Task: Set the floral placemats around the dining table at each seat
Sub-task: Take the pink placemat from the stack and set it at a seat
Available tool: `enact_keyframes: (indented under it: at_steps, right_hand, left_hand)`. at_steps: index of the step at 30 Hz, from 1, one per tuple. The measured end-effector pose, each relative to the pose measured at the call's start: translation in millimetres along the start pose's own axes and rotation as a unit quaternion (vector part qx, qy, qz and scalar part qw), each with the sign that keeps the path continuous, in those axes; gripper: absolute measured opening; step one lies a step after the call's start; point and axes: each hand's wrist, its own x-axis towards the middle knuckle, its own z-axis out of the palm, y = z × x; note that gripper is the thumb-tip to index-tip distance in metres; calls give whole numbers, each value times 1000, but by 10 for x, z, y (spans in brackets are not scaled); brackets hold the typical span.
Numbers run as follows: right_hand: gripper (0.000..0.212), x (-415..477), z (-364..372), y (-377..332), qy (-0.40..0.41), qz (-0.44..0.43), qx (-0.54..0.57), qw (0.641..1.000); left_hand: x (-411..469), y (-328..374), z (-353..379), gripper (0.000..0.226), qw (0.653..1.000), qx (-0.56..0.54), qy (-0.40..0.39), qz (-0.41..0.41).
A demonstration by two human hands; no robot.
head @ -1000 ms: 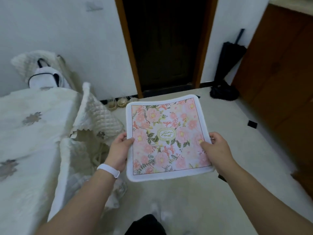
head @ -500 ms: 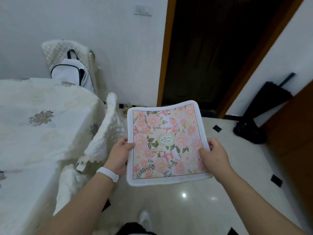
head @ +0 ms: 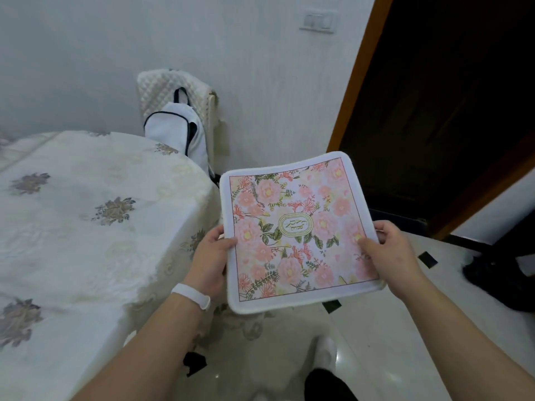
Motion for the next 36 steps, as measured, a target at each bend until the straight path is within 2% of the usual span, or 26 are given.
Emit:
enact_keyframes:
  at_steps: [6,17,21,30,36]
  right_hand:
    - [19,884,178,-60,-67,-9,5,998]
    - [17,3031,309,-412,-169,-27,27,985]
    - [20,3572,496,-558,-201,-33,37,978]
    - [20,3971,1787,-1119,-338,-61,22,939]
    - [15,4101,2758,-1515,-406,-86,-27,909]
  left_hand:
    - [479,160,161,25,998,22,52,9]
    - [1647,727,1180,24,985,-25,156,65]
    - [1921,855,1334,23,975,-36,205,78]
    - [2101,1093,617,22,928,-86,350,93]
    - [2436,1198,-83,24,902,-126,405,87]
